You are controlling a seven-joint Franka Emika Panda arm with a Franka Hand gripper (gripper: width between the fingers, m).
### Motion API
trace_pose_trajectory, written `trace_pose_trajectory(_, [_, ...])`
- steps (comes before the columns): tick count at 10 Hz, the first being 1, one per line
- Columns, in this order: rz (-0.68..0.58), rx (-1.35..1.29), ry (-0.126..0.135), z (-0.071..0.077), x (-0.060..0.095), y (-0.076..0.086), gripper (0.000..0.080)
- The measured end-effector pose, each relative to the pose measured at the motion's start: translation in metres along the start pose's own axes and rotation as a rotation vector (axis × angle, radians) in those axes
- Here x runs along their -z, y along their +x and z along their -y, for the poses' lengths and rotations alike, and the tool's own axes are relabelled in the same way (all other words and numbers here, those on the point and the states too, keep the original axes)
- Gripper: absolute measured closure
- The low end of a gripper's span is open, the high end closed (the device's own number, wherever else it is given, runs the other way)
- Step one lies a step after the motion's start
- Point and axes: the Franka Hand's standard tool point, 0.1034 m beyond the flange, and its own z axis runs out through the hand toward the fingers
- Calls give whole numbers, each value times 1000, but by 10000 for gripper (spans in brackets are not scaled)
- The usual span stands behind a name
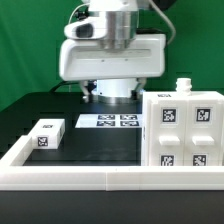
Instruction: Assemble cabinet
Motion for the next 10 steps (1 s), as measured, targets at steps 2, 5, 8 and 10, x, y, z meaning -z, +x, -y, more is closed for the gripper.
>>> trace_pose_trajectory(2, [4, -2, -2, -15, -1, -5, 3])
trace_pose_trajectory(5, [5, 5, -2, -14, -2, -5, 3])
trace_pose_trajectory(8, [8, 0, -1, -15, -3, -7, 3])
trace_pose_trajectory(10, [35, -36, 7, -39, -12, -30, 3])
